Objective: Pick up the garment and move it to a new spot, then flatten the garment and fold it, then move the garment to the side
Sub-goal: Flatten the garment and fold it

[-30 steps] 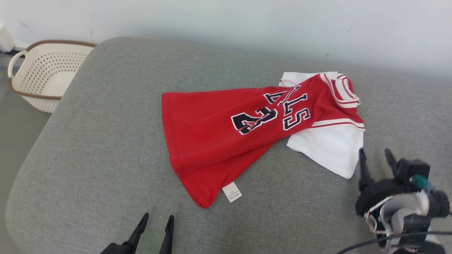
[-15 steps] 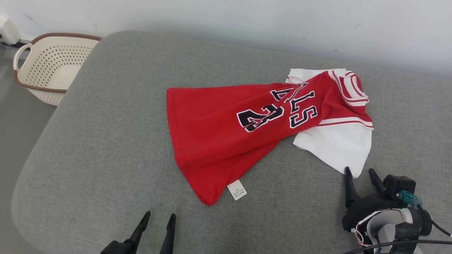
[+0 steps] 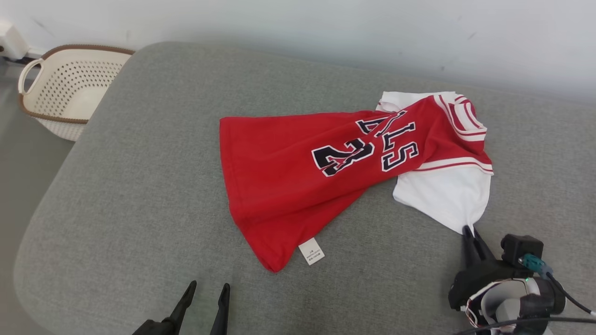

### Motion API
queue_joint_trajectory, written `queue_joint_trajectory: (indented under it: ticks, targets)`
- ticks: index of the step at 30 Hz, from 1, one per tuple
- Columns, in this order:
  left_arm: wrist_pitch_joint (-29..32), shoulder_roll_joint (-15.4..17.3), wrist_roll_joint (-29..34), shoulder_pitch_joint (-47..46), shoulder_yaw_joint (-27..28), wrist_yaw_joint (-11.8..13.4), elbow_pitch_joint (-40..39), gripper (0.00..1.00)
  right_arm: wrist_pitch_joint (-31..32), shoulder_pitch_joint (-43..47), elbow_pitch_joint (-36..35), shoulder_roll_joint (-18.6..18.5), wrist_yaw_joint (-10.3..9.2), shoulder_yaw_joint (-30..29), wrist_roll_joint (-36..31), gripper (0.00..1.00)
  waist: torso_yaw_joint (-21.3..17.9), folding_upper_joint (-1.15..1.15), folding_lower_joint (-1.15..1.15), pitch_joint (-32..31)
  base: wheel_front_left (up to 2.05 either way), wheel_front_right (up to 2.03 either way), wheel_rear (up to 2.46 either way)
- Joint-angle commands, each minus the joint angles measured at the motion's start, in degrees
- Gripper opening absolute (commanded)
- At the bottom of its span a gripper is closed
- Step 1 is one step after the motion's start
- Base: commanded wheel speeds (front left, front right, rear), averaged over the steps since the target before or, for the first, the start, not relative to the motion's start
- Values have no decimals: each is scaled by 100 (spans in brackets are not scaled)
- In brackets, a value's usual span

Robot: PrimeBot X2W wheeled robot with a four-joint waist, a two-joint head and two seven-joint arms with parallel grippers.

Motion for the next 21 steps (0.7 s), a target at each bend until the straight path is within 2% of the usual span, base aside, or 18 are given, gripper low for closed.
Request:
queue_joint_trajectory:
  ticks: [1, 6, 21]
  targets:
    - [-6, 4, -4, 122, 20, 19, 5, 100, 34, 229, 37, -71, -8, -24, 65, 0, -97, 0, 0, -74, 0, 0, 0]
    - [-6, 4, -42, 147, 12, 4, 3, 100, 27, 486, -148, -147, -8, -67, 223, 0, -323, 0, 0, -260, 0, 0, 0]
    - [-6, 5, -108, 174, -34, 18, 83, 100, 20, 1132, -499, -747, -7, 531, 820, 0, -934, 0, 0, -574, 0, 0, 0]
